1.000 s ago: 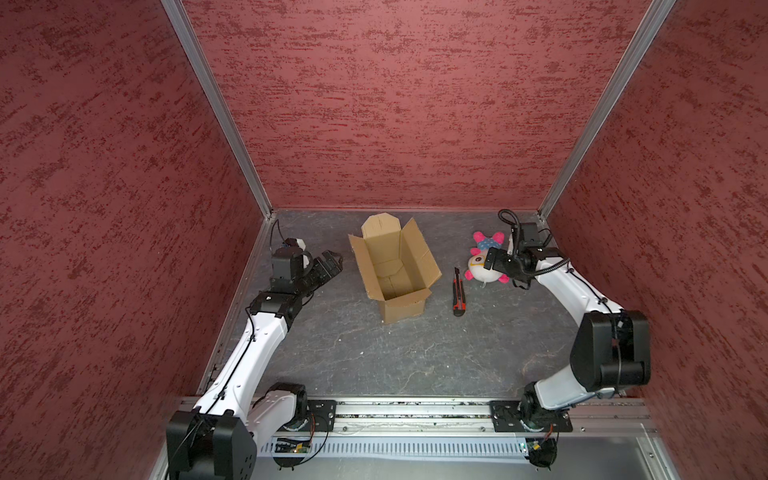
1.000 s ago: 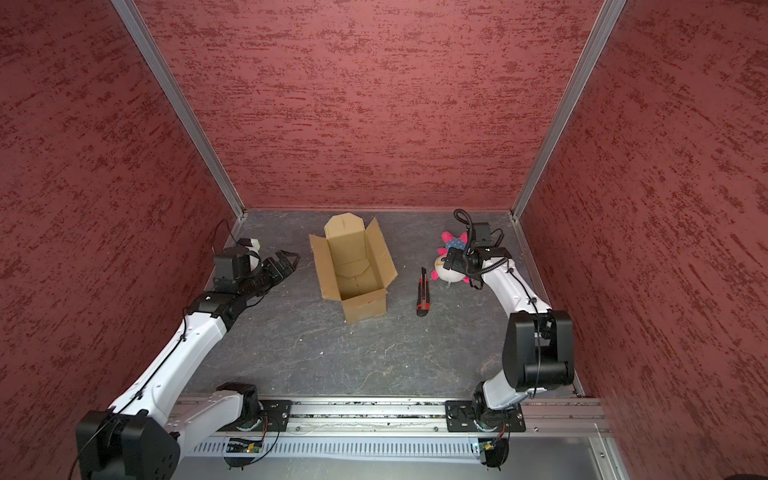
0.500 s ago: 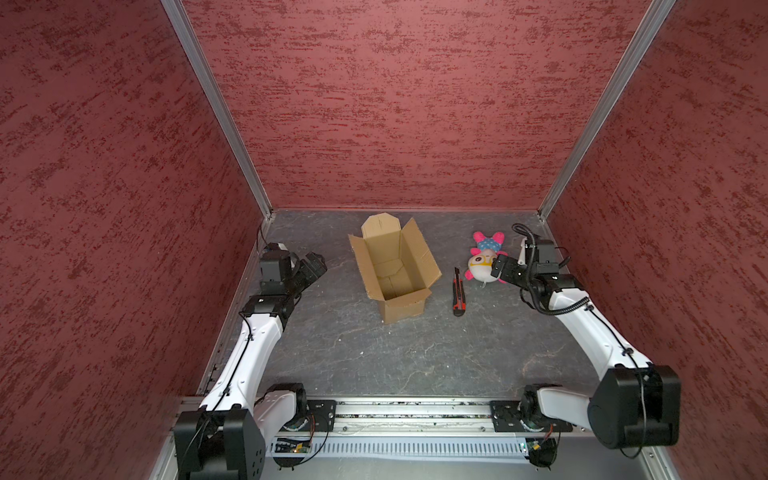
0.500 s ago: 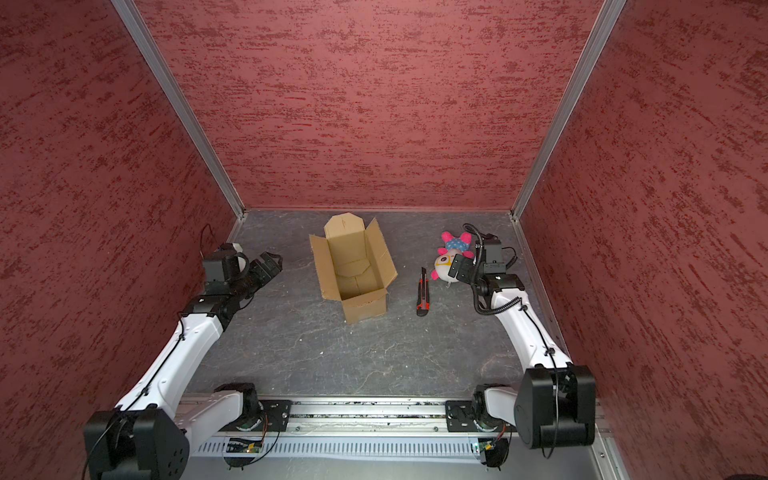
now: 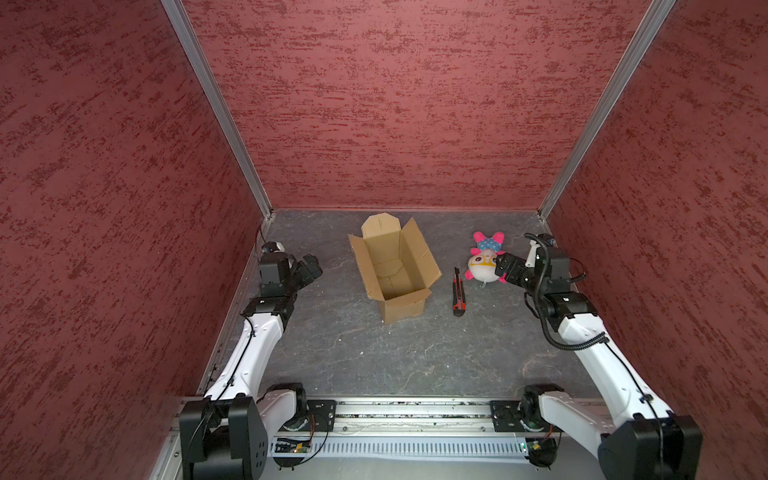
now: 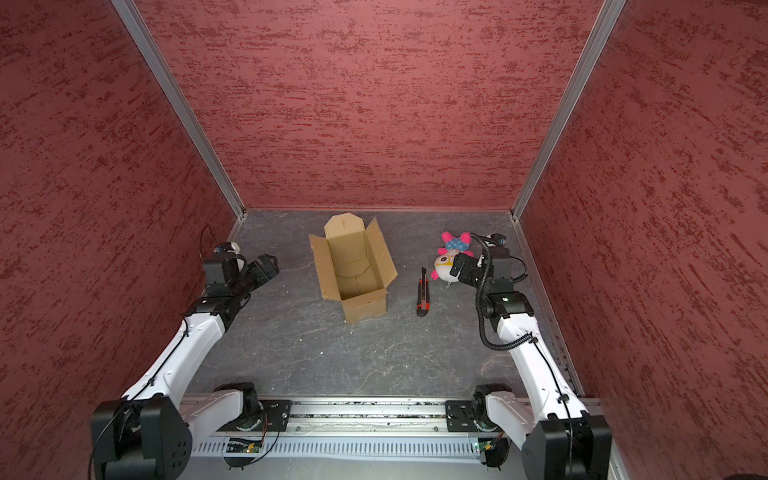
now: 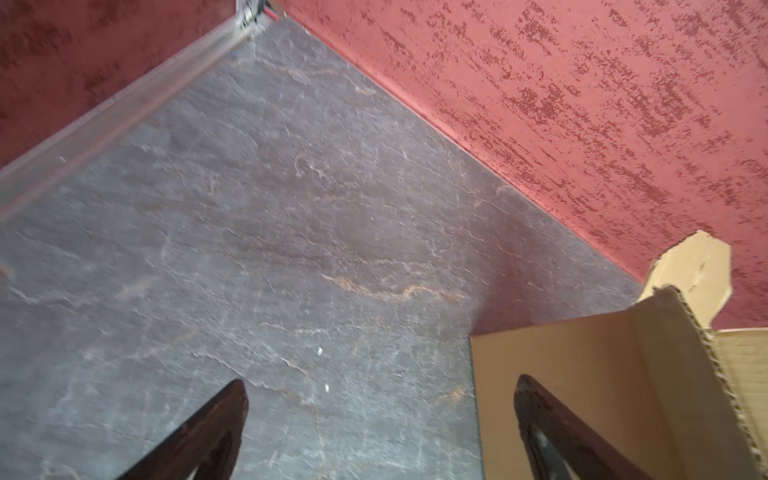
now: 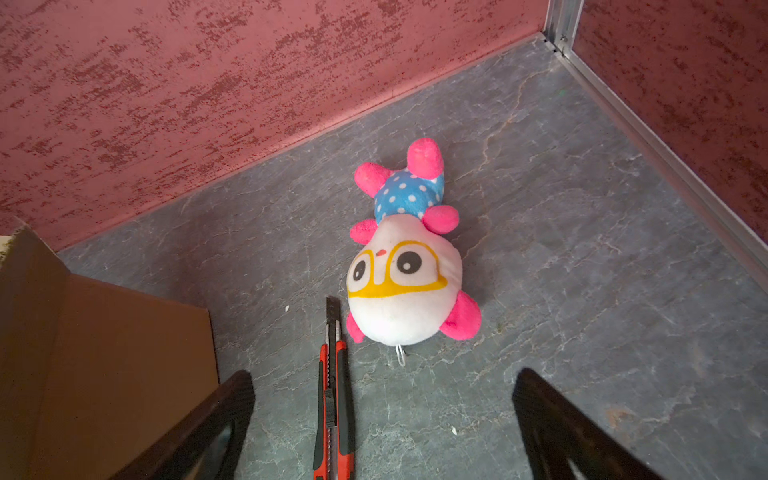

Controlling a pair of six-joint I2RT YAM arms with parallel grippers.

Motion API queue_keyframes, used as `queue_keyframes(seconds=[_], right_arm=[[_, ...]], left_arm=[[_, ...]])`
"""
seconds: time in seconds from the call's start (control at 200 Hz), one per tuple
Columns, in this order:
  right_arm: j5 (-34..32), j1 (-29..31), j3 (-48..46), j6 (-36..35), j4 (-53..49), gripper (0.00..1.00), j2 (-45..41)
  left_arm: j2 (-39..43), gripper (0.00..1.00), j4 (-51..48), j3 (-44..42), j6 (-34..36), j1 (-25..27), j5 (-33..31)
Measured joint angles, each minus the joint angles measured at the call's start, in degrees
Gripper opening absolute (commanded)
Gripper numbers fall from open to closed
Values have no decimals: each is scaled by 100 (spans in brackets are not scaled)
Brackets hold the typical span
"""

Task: Unpack the express box

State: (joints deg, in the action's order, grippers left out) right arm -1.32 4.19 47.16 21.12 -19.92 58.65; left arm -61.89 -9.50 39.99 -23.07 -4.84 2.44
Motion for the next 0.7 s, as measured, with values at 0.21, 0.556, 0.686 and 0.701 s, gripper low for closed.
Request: queue_keyframes(seconds=[0.21, 0.556, 0.686, 0.701], right_arm=[[-2, 111, -306, -129, 146, 99, -490], [-66, 280, -501, -343, 389, 99, -769], [-149, 361, -533, -348, 472, 99, -828], [-155, 365, -538, -350, 483, 99, -831]], left_arm=[[2, 100, 625, -251, 501, -17, -170], [-46, 100, 2380, -1611, 1257, -31, -437], [-378, 100, 2953, -1759, 1423, -33, -455], [-422, 100, 3012, -1759, 1438, -33, -452]])
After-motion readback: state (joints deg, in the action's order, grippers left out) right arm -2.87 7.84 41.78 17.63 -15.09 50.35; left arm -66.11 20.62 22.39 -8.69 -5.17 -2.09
